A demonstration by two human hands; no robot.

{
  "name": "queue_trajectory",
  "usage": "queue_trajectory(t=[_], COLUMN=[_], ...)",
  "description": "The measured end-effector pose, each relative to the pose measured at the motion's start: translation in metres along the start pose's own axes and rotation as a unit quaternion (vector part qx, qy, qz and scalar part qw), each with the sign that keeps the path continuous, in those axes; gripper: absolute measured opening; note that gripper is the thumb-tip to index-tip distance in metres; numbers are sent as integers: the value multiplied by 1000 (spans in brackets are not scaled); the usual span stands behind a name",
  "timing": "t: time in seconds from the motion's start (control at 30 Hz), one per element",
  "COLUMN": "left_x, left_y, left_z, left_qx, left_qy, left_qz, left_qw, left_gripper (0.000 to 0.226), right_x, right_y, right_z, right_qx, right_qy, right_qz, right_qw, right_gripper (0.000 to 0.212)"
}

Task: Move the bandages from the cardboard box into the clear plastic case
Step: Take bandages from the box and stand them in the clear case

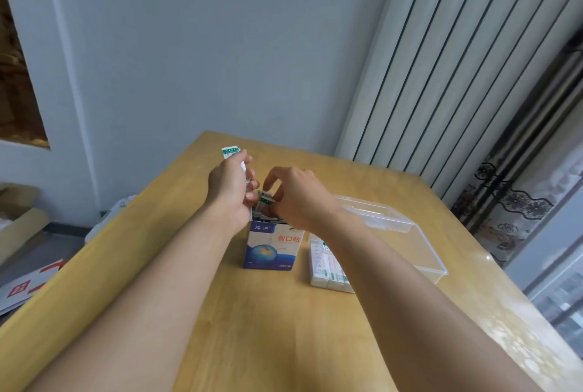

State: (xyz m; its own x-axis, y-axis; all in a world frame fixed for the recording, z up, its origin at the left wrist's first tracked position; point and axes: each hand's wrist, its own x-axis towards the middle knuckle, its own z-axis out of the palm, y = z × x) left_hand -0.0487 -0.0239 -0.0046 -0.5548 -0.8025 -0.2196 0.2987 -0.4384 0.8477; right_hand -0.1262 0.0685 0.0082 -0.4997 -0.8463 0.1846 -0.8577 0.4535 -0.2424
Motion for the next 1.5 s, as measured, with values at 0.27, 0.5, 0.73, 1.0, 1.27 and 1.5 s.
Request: queue_trajectory(t=[0.27,0.5,0.73,1.0,1.27,1.5], left_x=[-3,-5,-10,-76,-94,-90], left_y=[-1,-2,2,3,-32,-40], left_z=[2,1,4,37,51,51], left_qx=[1,11,78,268,226,284], left_qy=[7,5,6,-259,-355,-363], left_qz=[14,17,114,11,-97,-91], left_qw=[1000,1000,990,928,902,883], left_gripper=[13,14,19,41,78,34], right_x=[0,-11,-35,-101,-110,-108], right_y=[4,10,28,47,63,71], right_z=[-6,-10,-70,-101,-93,-96], right_qx=[19,59,190,261,82,183], right_qy=[16,43,173,102,93,73], right_qz=[28,7,20,-9,-8,-2], right_qw=[999,997,966,960,992,980], right_gripper=[23,15,8,9,41,33])
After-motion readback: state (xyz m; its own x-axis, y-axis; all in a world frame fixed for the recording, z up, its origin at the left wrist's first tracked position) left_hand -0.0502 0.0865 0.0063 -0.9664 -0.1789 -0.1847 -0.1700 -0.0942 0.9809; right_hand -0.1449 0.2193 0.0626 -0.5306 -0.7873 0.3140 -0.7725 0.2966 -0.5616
